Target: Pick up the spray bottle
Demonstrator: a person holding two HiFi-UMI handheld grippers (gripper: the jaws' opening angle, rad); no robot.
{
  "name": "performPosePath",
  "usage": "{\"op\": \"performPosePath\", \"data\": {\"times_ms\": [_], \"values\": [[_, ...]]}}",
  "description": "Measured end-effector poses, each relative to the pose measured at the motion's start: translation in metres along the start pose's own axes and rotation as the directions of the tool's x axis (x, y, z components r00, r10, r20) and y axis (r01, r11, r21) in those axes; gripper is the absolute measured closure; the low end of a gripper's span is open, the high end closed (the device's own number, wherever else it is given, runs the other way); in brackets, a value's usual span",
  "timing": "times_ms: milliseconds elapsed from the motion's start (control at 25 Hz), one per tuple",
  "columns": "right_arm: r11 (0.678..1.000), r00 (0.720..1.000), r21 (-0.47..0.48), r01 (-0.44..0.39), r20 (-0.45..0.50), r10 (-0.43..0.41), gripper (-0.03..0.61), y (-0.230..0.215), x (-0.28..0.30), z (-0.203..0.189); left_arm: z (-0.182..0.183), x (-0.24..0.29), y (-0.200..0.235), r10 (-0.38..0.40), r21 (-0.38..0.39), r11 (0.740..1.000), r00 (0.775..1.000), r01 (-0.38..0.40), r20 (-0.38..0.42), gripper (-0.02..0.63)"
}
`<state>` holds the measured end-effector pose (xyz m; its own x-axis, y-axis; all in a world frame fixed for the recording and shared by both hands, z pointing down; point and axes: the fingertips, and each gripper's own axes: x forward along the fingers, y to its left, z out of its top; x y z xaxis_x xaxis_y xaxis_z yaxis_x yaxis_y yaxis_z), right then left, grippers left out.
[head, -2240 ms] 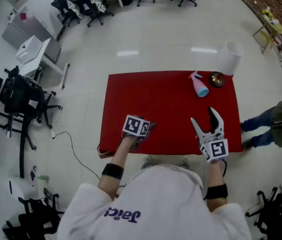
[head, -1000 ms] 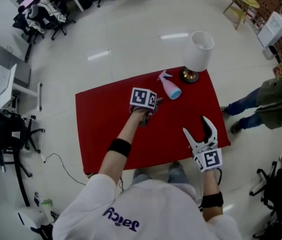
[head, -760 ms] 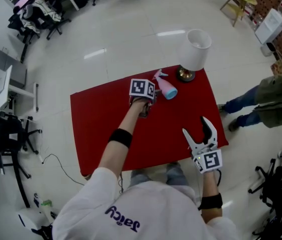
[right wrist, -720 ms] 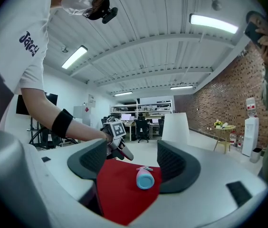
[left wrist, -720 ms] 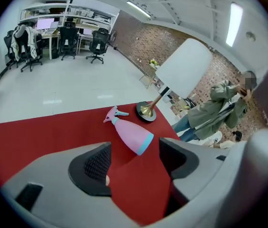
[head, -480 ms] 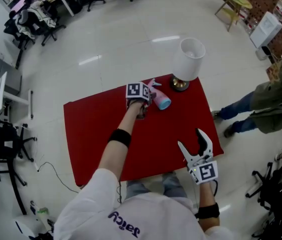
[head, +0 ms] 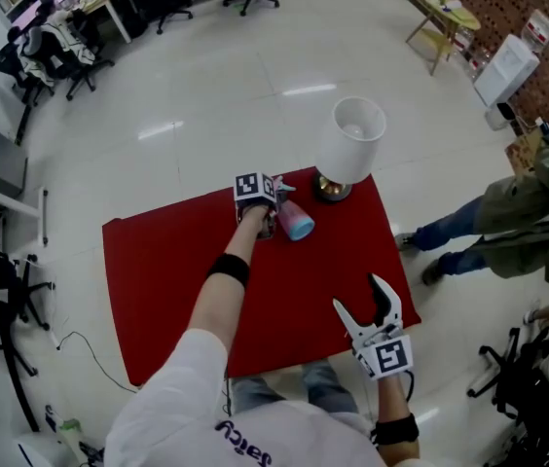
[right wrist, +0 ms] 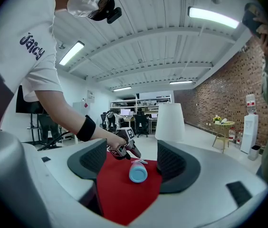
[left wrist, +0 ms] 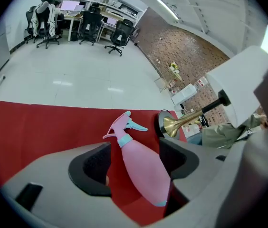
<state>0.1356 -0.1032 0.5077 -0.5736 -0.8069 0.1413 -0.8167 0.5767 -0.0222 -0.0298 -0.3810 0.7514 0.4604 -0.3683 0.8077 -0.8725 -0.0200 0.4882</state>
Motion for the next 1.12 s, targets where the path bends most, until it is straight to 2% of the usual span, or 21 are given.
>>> {"op": "performPosePath", "data": {"times_ms": [160,240,440,520,840,1000,1120], "values": [[1.000,1.000,0.015,0.014,0.008,-0.014,0.242,-0.006,0.003,0.000,0.012,0.017,0.017,0.075,0.006,0.997,0.997,-0.075,-0.002,0.295],[1.000,1.000,0.019,0.014,0.004,-0.014,0.242,-0.009,0.001,-0.003,0.009,0.030,0.021,0.096,-0.006,0.995,0.995,-0.096,-0.029,0.295],[1.000,1.000,-0.021,0.006,-0.021,-0.006,0.242,-0.013,-0.008,-0.007,-0.004,0.052,0.020,0.098,-0.089,0.991,0.992,-0.105,-0.084,0.295],[1.000,0.999,-0.011,0.020,-0.026,-0.020,0.242,-0.018,-0.015,-0.006,-0.002,0.056,0.021,0.129,-0.107,0.985,0.988,-0.138,-0.088,0.300],[1.000,0.999,0.006,0.018,-0.042,-0.018,0.242,-0.017,-0.026,-0.015,-0.004,0.060,0.020,0.295,-0.072,0.949,0.947,-0.306,-0.130,0.328],[1.000,0.999,0.024,0.017,-0.031,-0.016,0.242,-0.019,-0.028,-0.013,-0.018,0.050,0.011,0.297,-0.086,0.945,0.937,-0.316,-0.183,0.398],[1.000,0.999,0.030,0.009,-0.035,-0.008,0.242,-0.018,-0.030,-0.013,-0.009,0.052,0.029,0.312,-0.023,0.948,0.938,-0.319,-0.153,0.447]]}}
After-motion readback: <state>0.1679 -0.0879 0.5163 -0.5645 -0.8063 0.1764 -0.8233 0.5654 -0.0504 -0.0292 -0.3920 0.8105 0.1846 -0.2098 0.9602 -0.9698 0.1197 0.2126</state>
